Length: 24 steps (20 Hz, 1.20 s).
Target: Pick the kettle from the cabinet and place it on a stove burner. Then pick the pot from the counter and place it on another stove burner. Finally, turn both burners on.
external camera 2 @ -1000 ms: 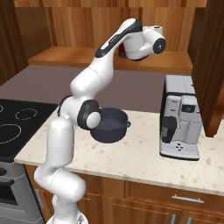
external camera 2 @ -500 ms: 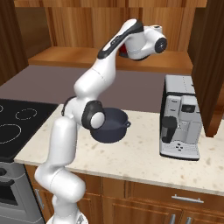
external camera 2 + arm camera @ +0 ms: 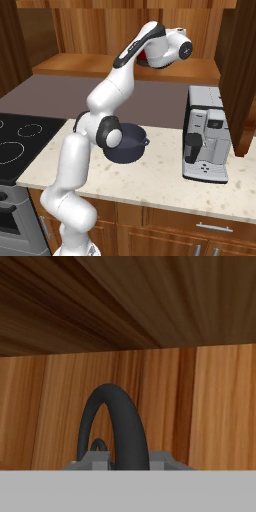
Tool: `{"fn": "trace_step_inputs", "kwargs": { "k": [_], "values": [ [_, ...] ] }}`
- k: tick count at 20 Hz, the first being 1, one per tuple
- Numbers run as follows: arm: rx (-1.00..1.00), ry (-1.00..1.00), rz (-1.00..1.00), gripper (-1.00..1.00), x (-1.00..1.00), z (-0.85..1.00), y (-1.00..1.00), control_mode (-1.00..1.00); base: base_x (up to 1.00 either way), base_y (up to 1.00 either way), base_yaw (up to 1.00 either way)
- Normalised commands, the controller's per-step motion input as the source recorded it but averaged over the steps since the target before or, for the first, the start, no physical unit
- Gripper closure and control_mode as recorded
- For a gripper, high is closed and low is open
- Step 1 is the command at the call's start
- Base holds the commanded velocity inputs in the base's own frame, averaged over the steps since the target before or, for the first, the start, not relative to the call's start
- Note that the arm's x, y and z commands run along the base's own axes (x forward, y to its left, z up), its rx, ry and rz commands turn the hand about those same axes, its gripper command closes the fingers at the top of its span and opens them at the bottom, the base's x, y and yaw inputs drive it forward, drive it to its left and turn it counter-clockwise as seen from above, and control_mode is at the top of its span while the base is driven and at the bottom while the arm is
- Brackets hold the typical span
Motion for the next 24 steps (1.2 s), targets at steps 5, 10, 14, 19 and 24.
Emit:
{"fn": "trace_step_inputs", "kwargs": {
  "k": [5, 10, 14, 19, 24],
  "values": [
    [0.00, 0.00, 0.00, 1.00, 0.00, 0.00, 0.00, -1.00, 0.00, 0.00, 0.00],
    [0.00, 0.00, 0.00, 1.00, 0.00, 0.00, 0.00, -1.00, 0.00, 0.00, 0.00],
    [0.00, 0.00, 0.00, 1.00, 0.00, -0.02, 0.00, -1.00, 0.00, 0.00, 0.00],
    [0.00, -0.01, 0.00, 1.00, -0.03, -0.02, 0.01, -1.00, 0.00, 0.00, 0.00],
    [0.00, -0.02, -0.02, 1.00, -0.10, 0.00, 0.15, -1.00, 0.00, 0.00, 0.00]
  ]
}}
